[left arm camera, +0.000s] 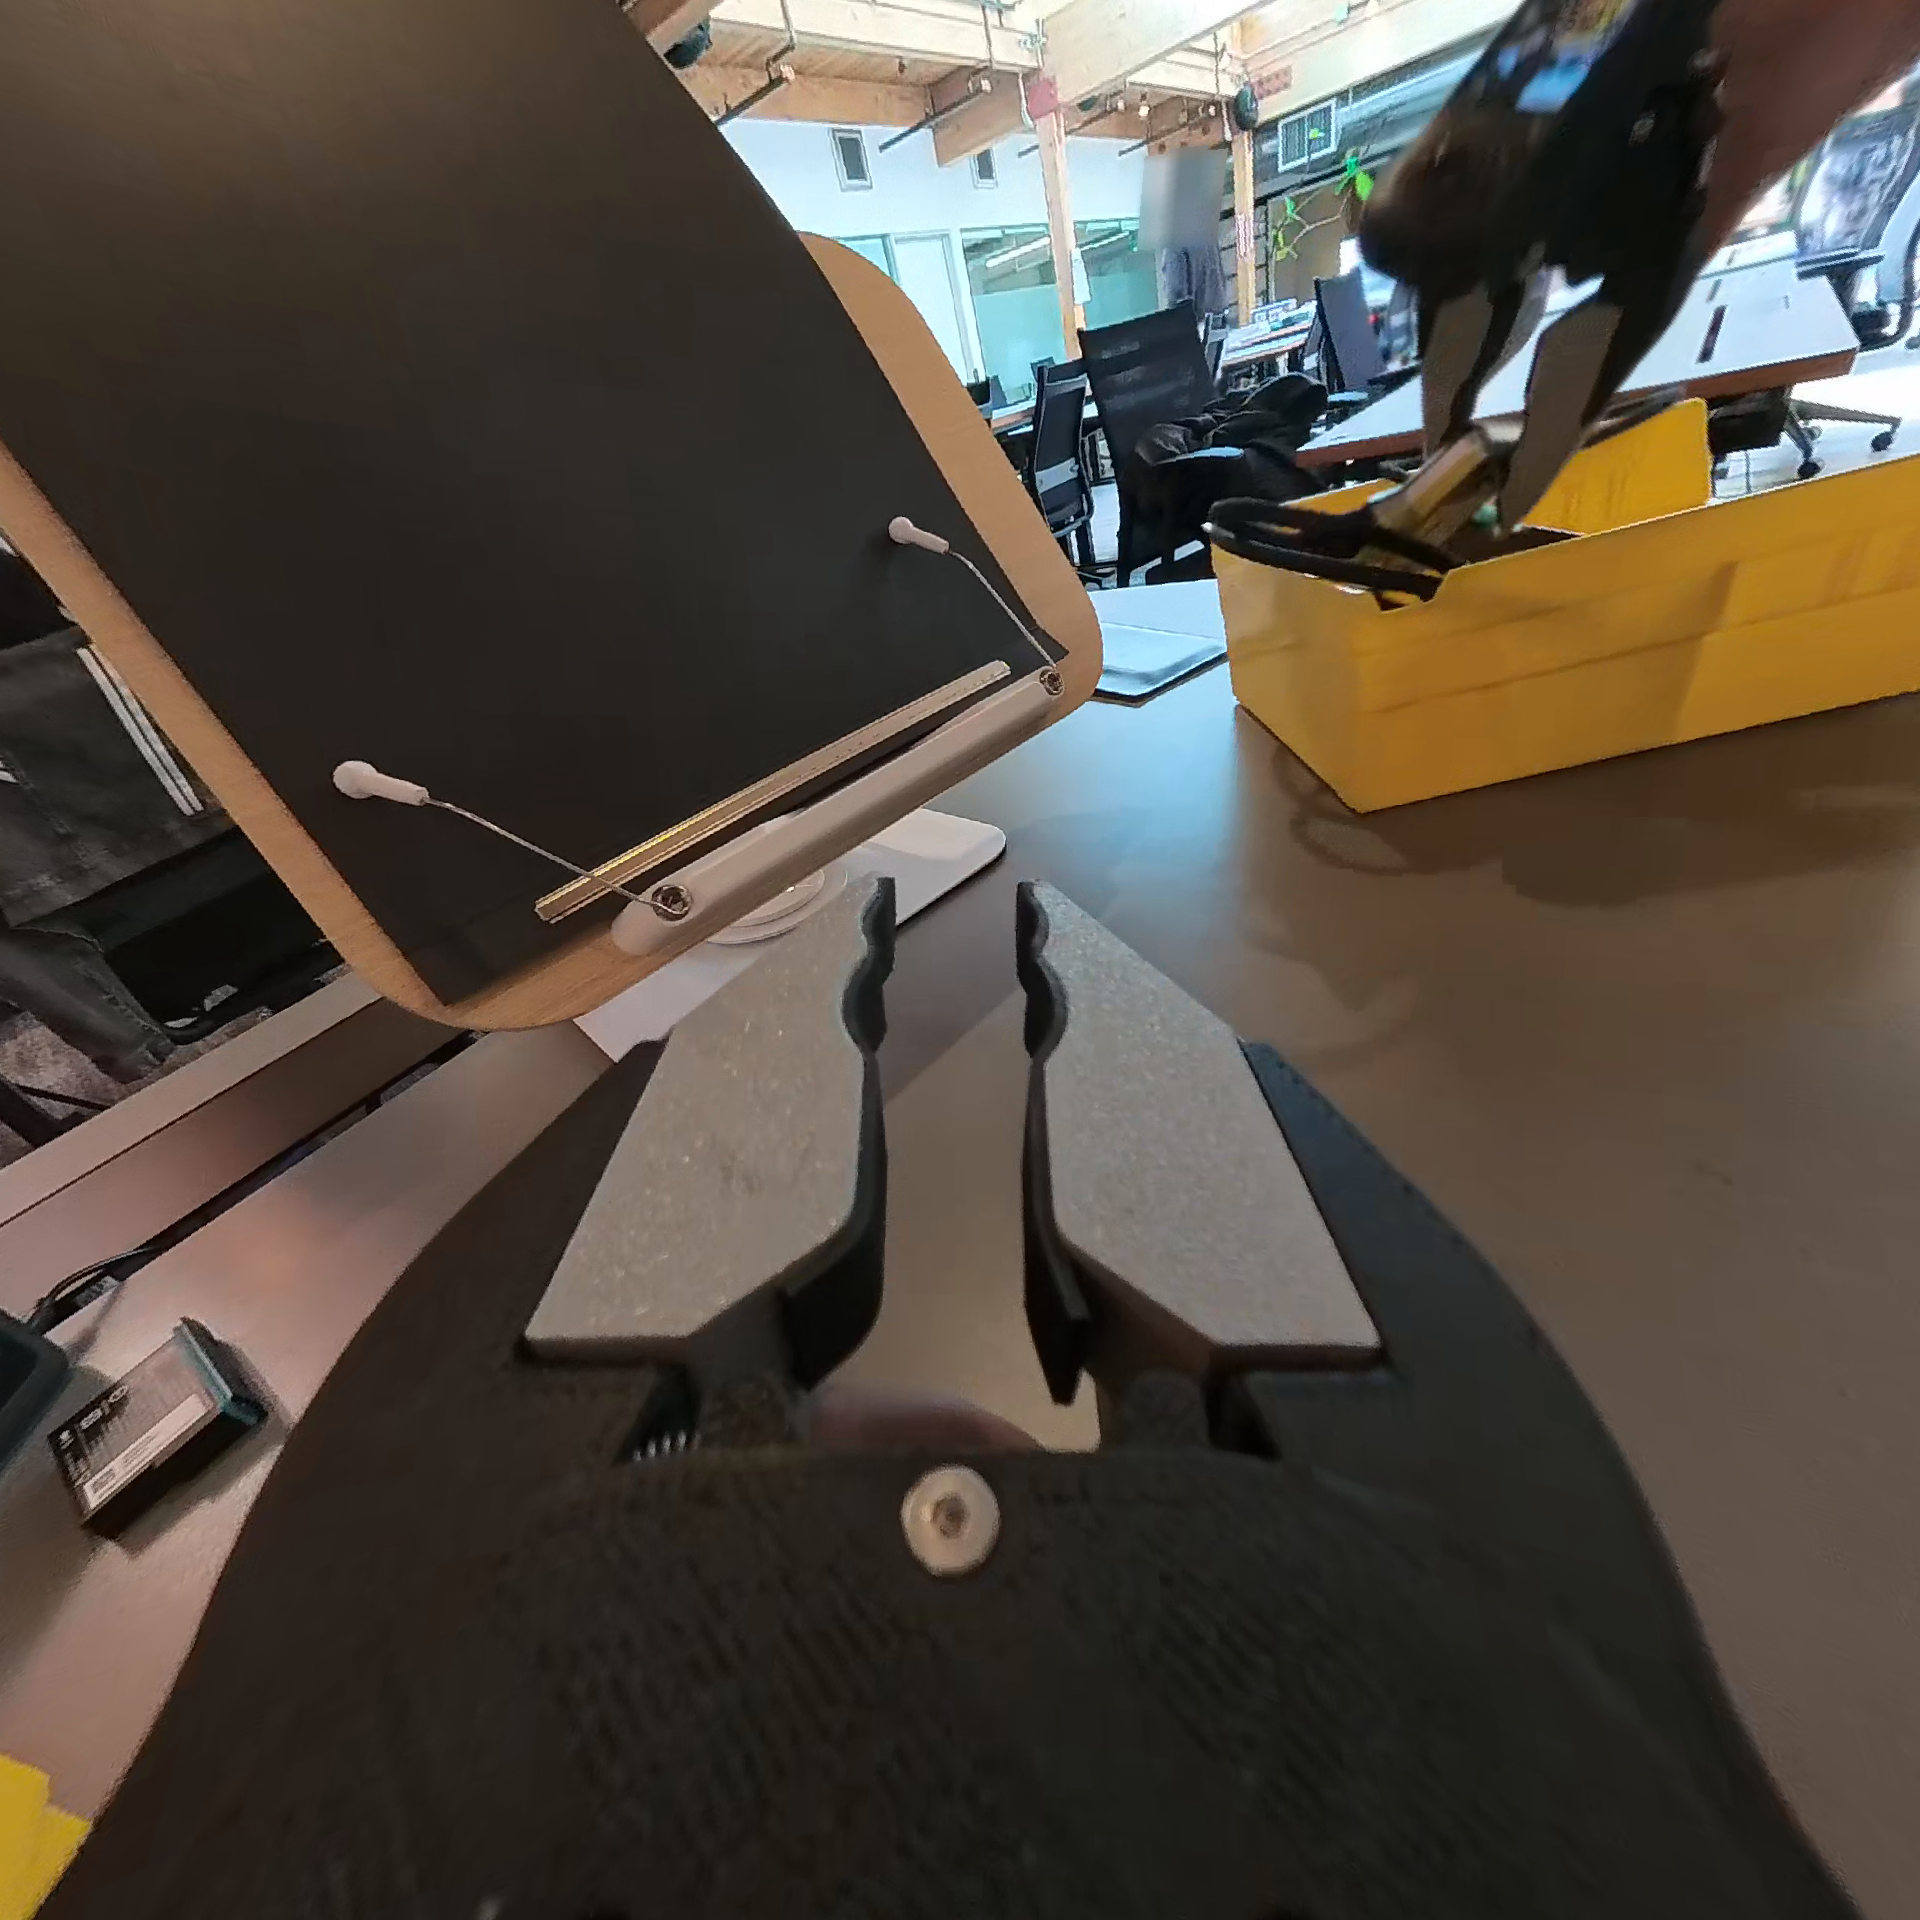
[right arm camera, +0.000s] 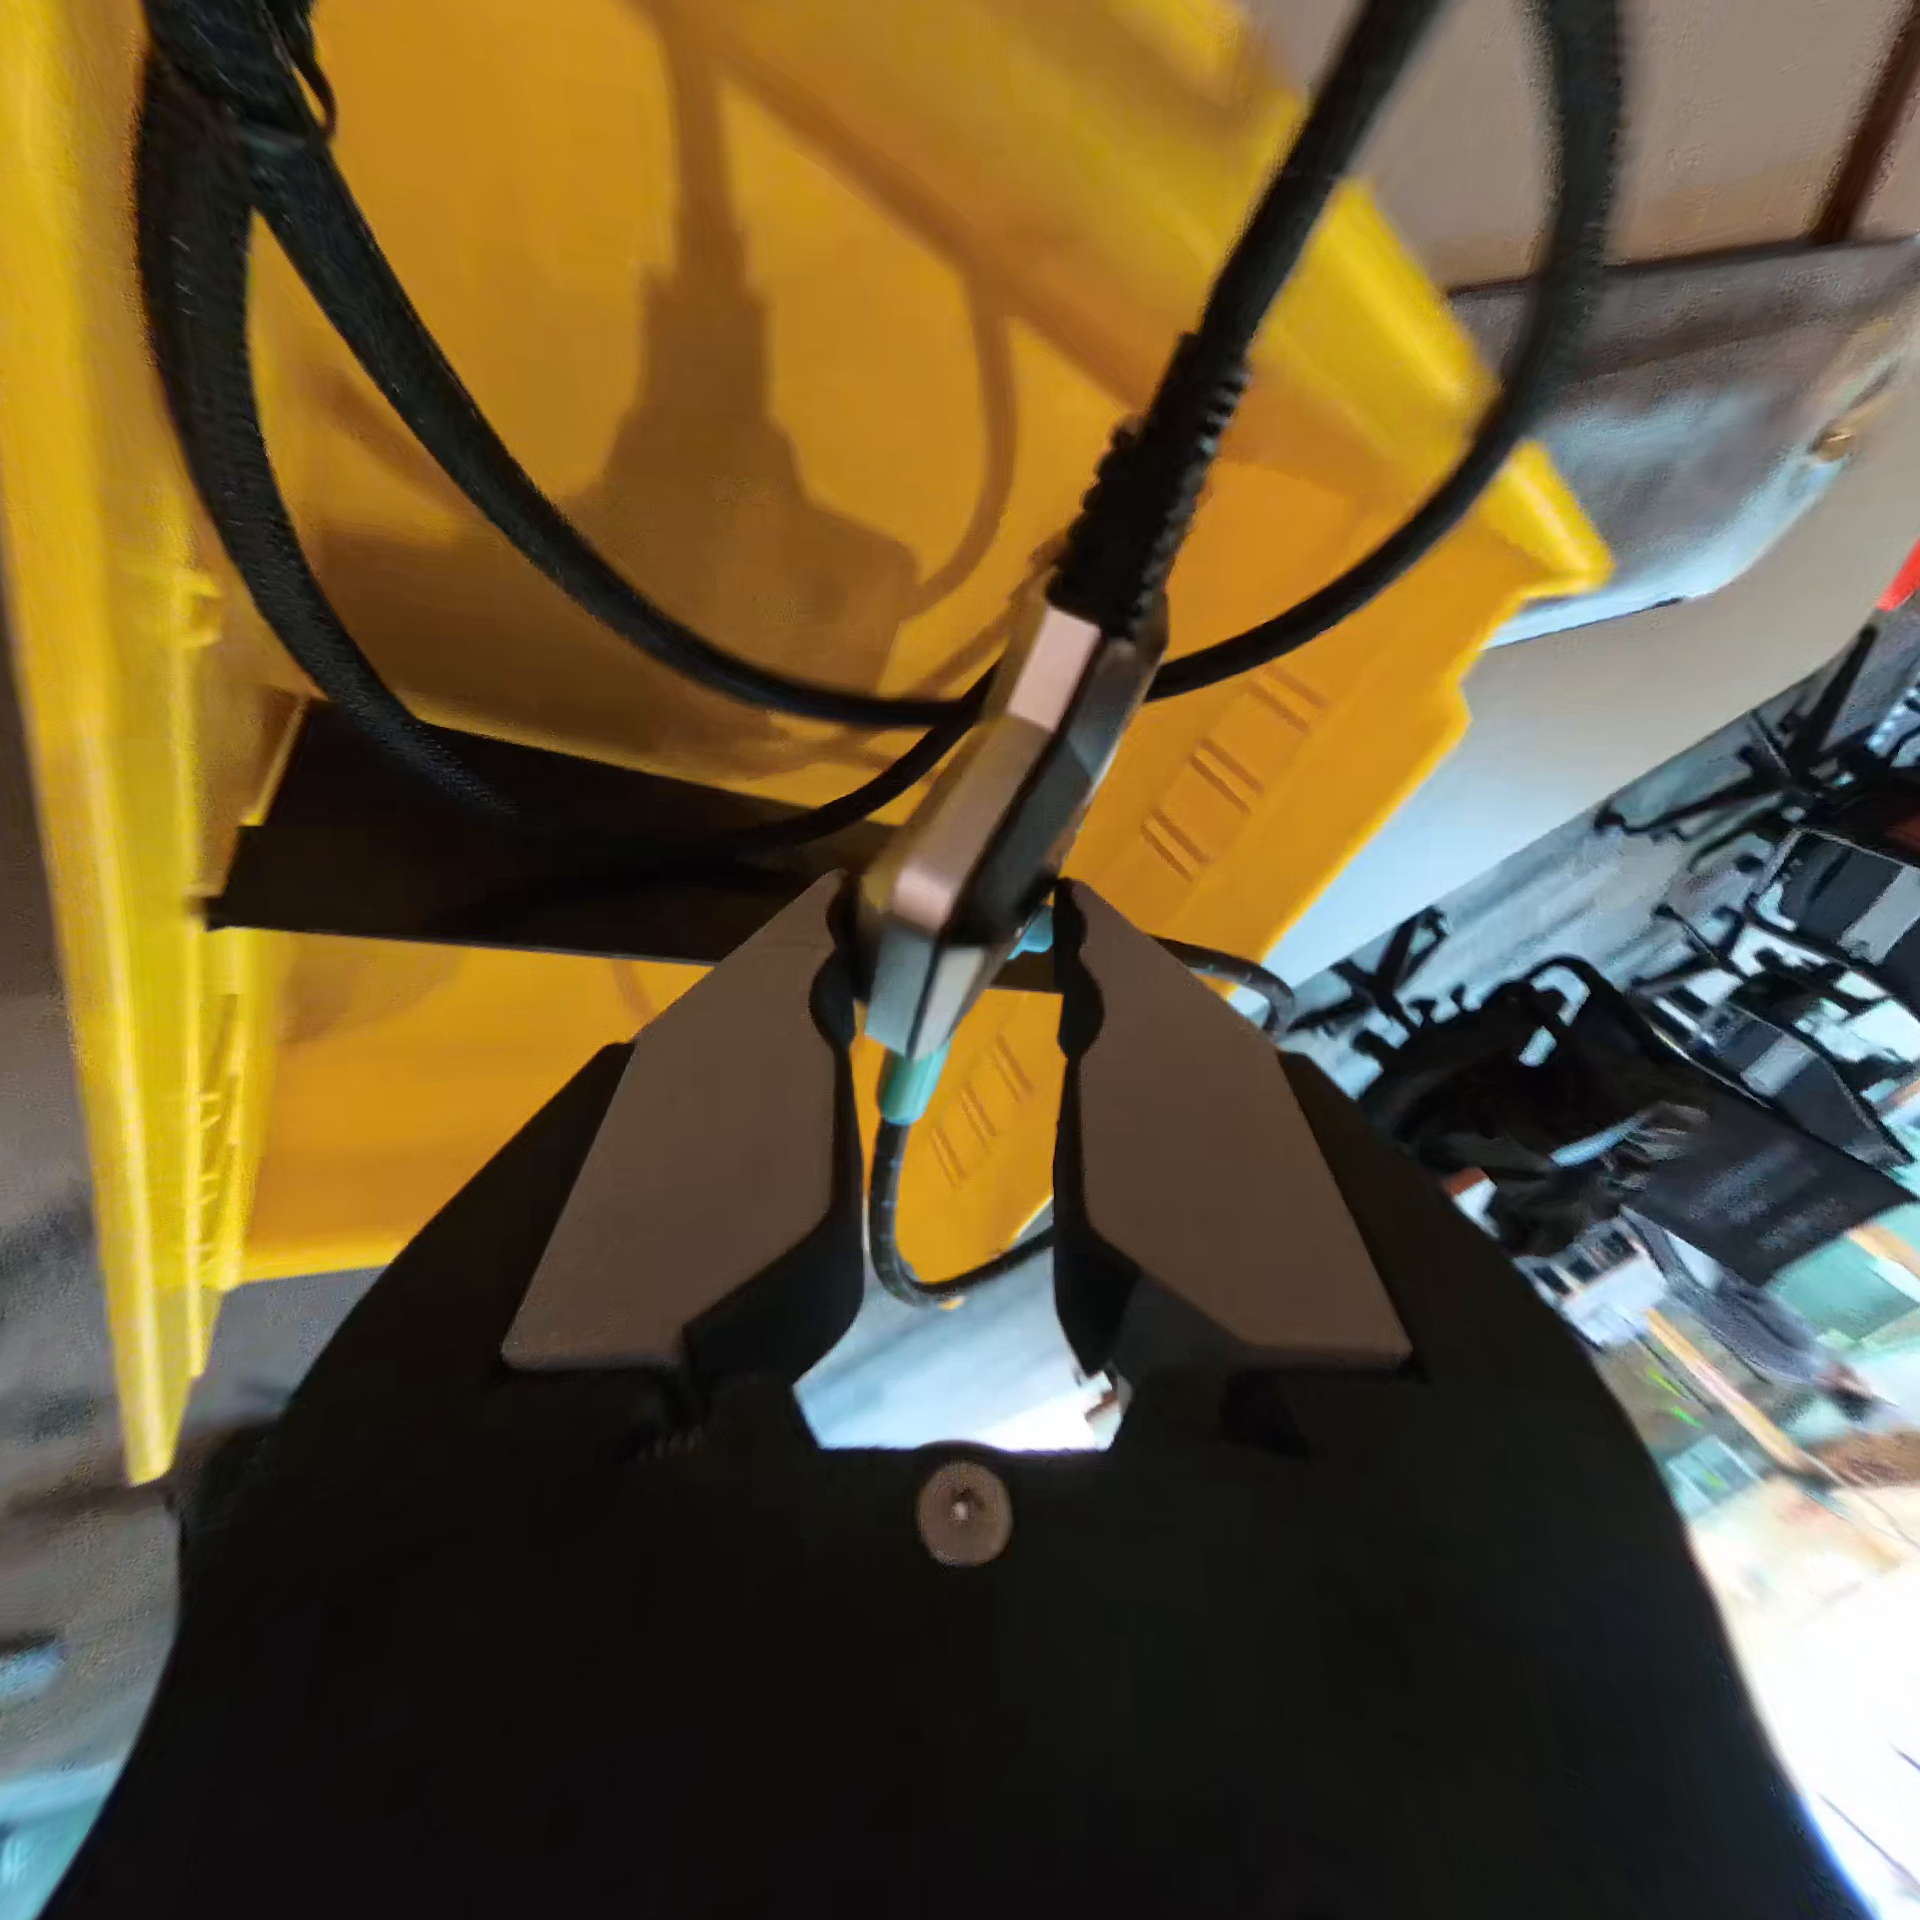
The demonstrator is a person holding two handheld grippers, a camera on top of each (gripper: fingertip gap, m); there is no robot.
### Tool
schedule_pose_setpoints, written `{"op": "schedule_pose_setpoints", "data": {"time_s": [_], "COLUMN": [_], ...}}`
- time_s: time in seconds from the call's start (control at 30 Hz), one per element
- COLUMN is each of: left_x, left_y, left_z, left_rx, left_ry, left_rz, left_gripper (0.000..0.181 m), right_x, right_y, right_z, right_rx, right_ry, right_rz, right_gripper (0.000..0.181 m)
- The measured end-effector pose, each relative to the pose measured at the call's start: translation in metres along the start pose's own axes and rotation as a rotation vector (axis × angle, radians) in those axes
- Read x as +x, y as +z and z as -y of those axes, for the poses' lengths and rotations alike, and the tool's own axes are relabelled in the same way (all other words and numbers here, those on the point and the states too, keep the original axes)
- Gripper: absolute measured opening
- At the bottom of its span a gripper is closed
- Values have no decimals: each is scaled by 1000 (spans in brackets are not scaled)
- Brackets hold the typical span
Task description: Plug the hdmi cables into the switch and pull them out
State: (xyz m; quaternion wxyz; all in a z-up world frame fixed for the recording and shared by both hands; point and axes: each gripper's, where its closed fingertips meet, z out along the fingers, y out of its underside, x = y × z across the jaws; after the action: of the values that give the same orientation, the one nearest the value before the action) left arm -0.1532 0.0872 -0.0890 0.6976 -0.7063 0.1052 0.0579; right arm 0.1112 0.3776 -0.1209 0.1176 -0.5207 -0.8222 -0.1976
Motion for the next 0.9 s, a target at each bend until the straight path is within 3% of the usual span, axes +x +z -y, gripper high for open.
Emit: {"op": "schedule_pose_setpoints", "data": {"time_s": [0.23, 0.3, 0.4, 0.47, 0.57, 0.63, 0.73, 0.9], "left_x": [2, 2, 0, -1, 1, 3, 4, 3], "left_y": [2, 1, 1, 2, 4, 6, 7, 9], "left_z": [-4, -5, -5, -7, -12, -15, -18, -24], "left_rx": [-15, -17, -17, -25, -43, -52, -63, -80], "left_ry": [0, 3, -7, -9, -7, -1, 2, -6], "left_rz": [-13, -9, -6, -5, -12, -16, -20, -21], "left_gripper": [21, 21, 21, 21, 21, 21, 21, 21], "right_x": [0, 10, 46, 72, 78, 73, 70, 63], "right_y": [-57, -69, -72, -59, -23, -2, 31, 62], "right_z": [4, -9, -57, -103, -152, -161, -175, -161], "right_rx": [434, 540, 659, 698, 723, 751, 671, 581], "right_ry": [239, 344, 660, 940, 1274, 1372, 1437, 1398], "right_rz": [107, 95, 73, 49, 146, 223, 183, 262], "right_gripper": [44, 46, 55, 51, 45, 50, 48, 48]}}
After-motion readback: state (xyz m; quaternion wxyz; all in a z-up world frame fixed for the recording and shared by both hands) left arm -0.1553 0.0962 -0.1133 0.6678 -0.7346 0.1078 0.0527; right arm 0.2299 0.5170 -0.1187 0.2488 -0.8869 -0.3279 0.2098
